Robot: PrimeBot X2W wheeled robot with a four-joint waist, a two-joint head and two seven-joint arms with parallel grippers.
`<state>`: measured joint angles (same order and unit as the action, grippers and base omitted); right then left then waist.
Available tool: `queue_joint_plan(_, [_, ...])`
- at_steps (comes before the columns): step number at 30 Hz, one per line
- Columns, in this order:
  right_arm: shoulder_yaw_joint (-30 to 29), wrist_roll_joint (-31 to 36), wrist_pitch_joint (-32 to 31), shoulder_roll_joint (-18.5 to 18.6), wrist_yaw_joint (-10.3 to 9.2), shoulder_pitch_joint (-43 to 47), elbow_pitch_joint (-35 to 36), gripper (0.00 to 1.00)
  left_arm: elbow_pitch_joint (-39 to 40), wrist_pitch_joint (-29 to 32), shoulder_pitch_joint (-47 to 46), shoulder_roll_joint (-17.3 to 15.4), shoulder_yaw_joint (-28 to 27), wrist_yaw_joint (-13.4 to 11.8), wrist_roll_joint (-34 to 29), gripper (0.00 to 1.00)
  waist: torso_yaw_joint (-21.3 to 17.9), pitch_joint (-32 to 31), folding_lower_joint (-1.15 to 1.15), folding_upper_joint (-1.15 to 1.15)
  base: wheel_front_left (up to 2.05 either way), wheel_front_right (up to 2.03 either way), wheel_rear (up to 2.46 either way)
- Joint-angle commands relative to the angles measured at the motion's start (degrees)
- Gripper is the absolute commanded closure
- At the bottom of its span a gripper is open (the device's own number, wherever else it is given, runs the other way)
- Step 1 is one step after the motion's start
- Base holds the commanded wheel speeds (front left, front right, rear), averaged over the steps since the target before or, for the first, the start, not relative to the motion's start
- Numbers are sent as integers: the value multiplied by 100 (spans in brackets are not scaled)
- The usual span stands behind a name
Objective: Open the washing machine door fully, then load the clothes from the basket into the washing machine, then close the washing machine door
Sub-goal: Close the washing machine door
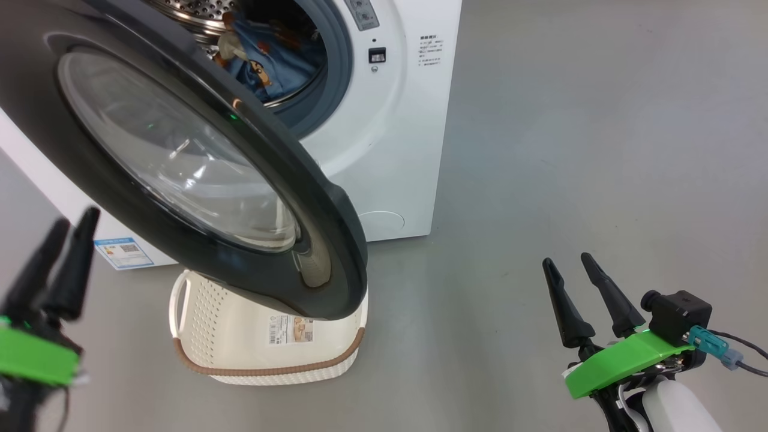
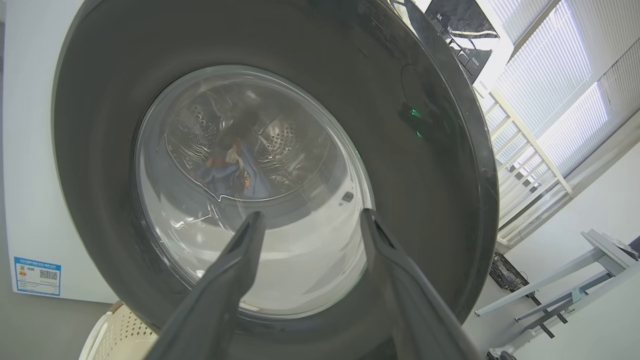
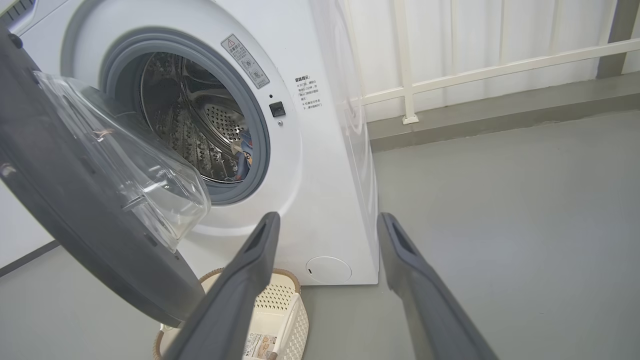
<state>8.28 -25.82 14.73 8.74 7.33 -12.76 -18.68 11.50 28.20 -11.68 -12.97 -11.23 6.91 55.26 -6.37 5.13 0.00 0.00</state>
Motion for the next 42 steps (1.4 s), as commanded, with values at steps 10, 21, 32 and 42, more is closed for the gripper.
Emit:
queue_joint_plan(10, [122, 37, 27, 88, 16, 49, 216, 0, -337, -2695, 969, -491, 722, 57, -1032, 0, 57, -111, 0, 0, 0, 0, 0])
queue_joint_plan(21, [218, 14, 27, 193, 16, 139, 191, 0, -1343, -4190, 1341, -377, 1212, 53, -1762, 0, 67, -304, 0, 0, 0, 0, 0])
queue_joint_plan(32, [211, 57, 27, 214, 16, 211, 255, 0, -1300, -4318, 1514, 446, 751, -166, -3306, 0, 96, -332, 0, 0, 0, 0, 0])
queue_joint_plan(42, [136, 158, 27, 168, 16, 216, 335, 0, -1309, -4319, 1426, 779, 559, 0, -3857, 0, 159, -231, 0, 0, 0, 0, 0])
